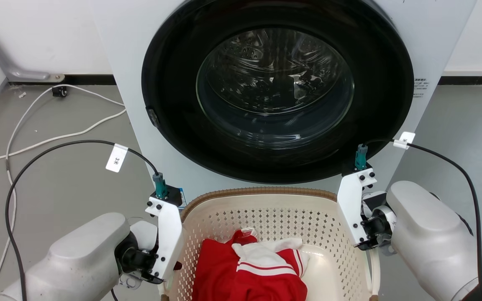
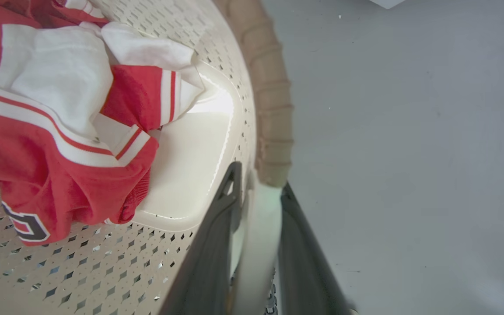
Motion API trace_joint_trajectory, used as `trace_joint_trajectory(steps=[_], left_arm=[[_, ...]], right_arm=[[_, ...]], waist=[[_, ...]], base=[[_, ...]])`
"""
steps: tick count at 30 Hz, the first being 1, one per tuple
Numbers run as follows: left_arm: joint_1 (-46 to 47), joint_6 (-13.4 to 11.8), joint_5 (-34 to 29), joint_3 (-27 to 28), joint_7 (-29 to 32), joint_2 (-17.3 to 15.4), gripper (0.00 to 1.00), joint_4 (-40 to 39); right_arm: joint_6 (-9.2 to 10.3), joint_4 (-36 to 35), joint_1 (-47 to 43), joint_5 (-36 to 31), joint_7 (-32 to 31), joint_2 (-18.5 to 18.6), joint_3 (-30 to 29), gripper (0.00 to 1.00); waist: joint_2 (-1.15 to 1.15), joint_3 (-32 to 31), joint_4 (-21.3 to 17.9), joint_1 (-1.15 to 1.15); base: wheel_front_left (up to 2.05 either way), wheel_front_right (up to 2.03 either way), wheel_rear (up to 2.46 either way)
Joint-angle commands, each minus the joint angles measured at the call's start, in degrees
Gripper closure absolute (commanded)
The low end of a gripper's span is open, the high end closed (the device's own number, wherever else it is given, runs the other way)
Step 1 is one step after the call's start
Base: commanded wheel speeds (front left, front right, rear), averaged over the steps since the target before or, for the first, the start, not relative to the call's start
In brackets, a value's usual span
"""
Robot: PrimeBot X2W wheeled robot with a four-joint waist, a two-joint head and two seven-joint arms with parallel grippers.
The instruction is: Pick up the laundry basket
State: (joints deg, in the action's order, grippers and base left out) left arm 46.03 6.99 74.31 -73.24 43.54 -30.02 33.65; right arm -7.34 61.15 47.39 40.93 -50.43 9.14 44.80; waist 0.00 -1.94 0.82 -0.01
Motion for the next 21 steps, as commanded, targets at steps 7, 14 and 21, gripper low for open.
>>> trace_joint_trajectory(steps=[7, 14, 21], left_arm=[[-0.56, 0.76, 0.08, -0.29, 0.85, 0.26, 1.00, -1.18], [-0.27, 0.77, 0.20, -0.26, 1.13, 0.27, 1.00, -1.23], [0.40, 0.77, 0.19, -0.27, 1.17, 0.35, 1.00, -1.24]], right_arm=[[-0.26, 0.34, 0.37, 1.42, 0.77, -0.43, 1.39, 1.00], [-0.26, 0.92, 1.02, 2.64, 0.84, -0.70, 2.38, 1.00], [-0.26, 1.61, 1.56, 3.60, 1.12, -0.55, 3.26, 1.00]], waist=[[0.00, 0.06, 0.04, 0.01], [0.00, 0.18, -0.12, 0.01], [0.00, 0.46, -0.24, 0.01]], base=[[0.00, 0.00, 0.00], [0.00, 0.00, 0.00], [0.00, 0.00, 0.00]])
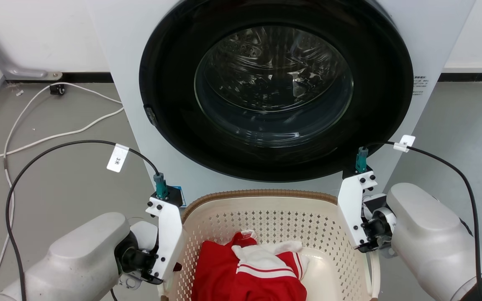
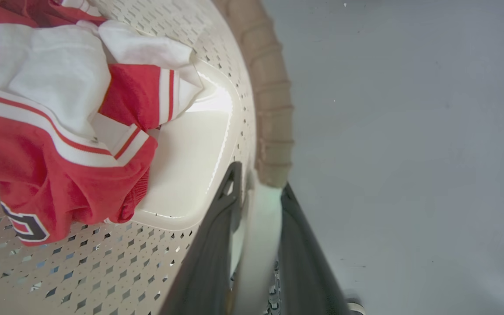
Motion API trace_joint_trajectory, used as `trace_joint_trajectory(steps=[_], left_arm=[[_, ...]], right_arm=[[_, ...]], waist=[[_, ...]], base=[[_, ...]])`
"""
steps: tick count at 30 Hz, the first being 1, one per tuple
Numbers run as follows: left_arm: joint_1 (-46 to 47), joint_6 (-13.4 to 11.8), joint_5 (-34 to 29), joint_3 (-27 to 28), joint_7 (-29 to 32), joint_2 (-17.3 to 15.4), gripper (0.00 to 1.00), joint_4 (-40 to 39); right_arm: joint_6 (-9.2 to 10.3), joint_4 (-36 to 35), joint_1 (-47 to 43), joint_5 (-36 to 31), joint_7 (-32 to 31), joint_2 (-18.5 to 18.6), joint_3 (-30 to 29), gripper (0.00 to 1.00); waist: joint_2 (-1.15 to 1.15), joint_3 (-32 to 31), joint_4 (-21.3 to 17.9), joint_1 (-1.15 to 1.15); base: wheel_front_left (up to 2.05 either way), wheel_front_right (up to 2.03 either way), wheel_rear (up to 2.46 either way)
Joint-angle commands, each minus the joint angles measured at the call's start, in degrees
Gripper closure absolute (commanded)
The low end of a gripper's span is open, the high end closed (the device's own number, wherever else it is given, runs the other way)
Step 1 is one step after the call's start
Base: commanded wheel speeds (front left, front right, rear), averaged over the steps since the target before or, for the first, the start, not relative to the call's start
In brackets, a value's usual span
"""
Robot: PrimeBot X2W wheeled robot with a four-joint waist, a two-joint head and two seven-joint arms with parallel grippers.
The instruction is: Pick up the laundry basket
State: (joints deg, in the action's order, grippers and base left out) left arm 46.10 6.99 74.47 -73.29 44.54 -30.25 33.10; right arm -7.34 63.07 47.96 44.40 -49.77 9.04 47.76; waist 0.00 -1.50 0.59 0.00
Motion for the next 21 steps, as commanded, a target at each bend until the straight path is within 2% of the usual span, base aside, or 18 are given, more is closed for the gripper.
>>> trace_joint_trajectory(steps=[1, 21], left_arm=[[0.38, 0.77, 0.19, -0.23, 0.05, 0.64, 1.00, -0.62], [0.59, 0.76, 0.07, -0.18, 0.05, 0.99, 1.00, 0.19]], right_arm=[[-0.26, -0.19, 1.06, 0.26, 0.50, -0.45, 0.42, 1.00], [-0.26, 1.34, 1.72, 2.48, 0.69, -0.71, 2.97, 1.00]], waist=[[0.00, 0.03, -0.02, 0.00], [0.00, 0.22, -0.19, 0.00]], base=[[0.00, 0.00, 0.00], [0.00, 0.00, 0.00]])
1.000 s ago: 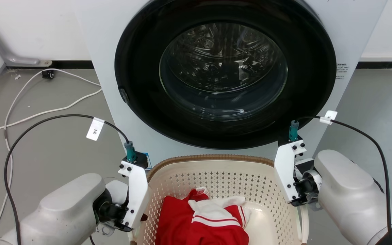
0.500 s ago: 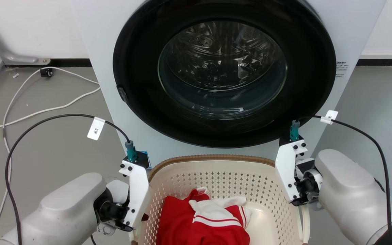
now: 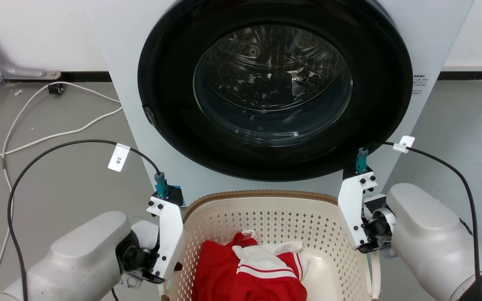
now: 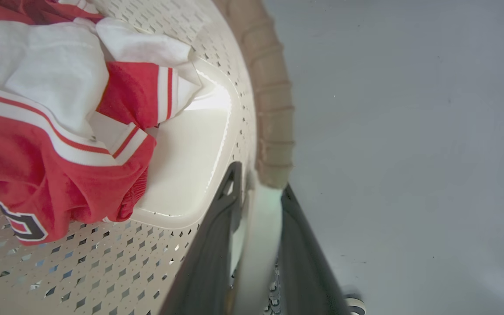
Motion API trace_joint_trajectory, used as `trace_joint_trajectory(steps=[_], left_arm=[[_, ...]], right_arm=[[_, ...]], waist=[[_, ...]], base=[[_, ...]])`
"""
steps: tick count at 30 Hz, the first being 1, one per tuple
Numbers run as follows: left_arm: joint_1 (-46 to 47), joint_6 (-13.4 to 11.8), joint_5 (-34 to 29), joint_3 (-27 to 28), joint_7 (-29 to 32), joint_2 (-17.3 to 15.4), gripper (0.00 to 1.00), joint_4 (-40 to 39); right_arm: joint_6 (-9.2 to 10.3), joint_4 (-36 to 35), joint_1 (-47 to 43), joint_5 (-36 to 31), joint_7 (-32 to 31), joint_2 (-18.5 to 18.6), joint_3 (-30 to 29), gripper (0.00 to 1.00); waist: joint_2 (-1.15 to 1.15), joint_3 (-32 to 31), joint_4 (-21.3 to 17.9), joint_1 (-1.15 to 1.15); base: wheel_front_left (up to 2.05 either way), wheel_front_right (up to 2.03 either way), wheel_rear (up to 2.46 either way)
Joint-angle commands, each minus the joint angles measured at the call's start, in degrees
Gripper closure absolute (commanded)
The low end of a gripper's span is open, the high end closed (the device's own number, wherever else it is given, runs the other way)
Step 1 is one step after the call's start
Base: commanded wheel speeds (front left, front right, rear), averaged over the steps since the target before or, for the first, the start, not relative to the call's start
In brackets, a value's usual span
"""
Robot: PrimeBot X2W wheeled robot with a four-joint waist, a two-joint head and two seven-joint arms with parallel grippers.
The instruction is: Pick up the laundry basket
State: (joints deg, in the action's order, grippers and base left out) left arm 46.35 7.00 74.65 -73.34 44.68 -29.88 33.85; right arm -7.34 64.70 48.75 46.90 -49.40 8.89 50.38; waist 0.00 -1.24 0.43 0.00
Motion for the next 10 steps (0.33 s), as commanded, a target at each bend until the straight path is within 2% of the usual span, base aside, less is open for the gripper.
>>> trace_joint_trajectory(steps=[1, 10], left_arm=[[0.28, 0.75, -0.08, -0.13, -0.08, 0.63, 1.00, -0.52], [0.45, 0.75, -0.47, -0.12, -0.44, 0.52, 1.00, -0.63]], right_arm=[[-0.26, -0.30, 0.94, 0.11, 0.31, -0.59, 0.49, 1.00], [-0.26, -0.08, 1.33, 0.99, 0.55, -0.41, 1.43, 1.00]], waist=[[0.00, -0.08, -0.07, 0.00], [0.00, -0.24, -0.32, 0.00]], base=[[0.00, 0.00, 0.00], [0.00, 0.00, 0.00]])
